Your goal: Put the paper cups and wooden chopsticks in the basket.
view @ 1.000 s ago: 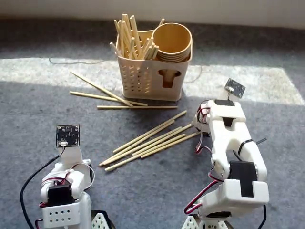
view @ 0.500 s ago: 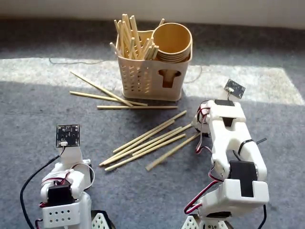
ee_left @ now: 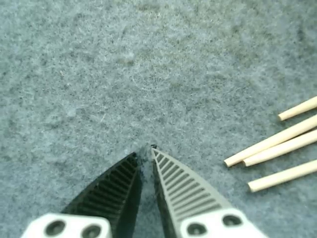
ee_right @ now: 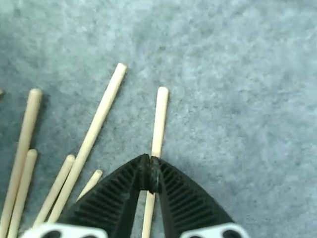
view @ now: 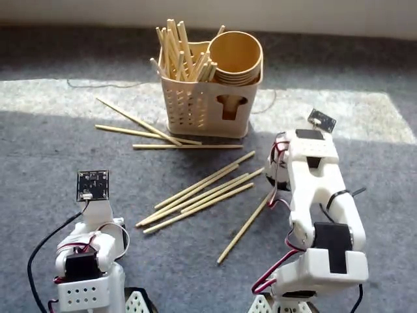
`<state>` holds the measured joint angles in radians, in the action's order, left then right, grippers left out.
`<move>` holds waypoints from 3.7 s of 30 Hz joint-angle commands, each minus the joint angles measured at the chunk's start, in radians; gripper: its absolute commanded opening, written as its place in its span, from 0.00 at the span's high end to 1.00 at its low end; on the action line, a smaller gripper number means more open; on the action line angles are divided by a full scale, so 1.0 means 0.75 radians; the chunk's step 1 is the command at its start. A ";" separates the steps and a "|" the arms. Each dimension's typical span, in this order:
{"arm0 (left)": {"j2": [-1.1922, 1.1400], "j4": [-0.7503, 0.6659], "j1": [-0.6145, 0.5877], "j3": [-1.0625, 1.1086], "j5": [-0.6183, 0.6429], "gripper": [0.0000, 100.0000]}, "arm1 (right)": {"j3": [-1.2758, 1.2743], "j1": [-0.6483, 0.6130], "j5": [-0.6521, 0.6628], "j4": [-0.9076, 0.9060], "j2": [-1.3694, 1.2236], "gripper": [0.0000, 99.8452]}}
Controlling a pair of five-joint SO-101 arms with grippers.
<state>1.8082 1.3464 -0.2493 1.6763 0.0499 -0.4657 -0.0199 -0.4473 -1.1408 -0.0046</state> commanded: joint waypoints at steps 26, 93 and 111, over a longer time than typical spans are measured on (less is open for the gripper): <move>0.011 0.004 -0.007 0.026 -0.006 0.99 | -0.195 -0.189 0.059 -0.134 1.194 0.99; 0.011 0.004 -0.007 0.026 -0.006 0.99 | -0.281 -0.392 0.278 0.050 1.300 1.00; 0.011 0.004 -0.007 0.026 -0.006 0.99 | -0.224 -0.576 0.438 0.934 1.413 1.00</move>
<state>1.8082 1.3464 -0.2493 1.6763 0.0499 -0.6743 -0.4281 -0.1327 -0.5869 1.0418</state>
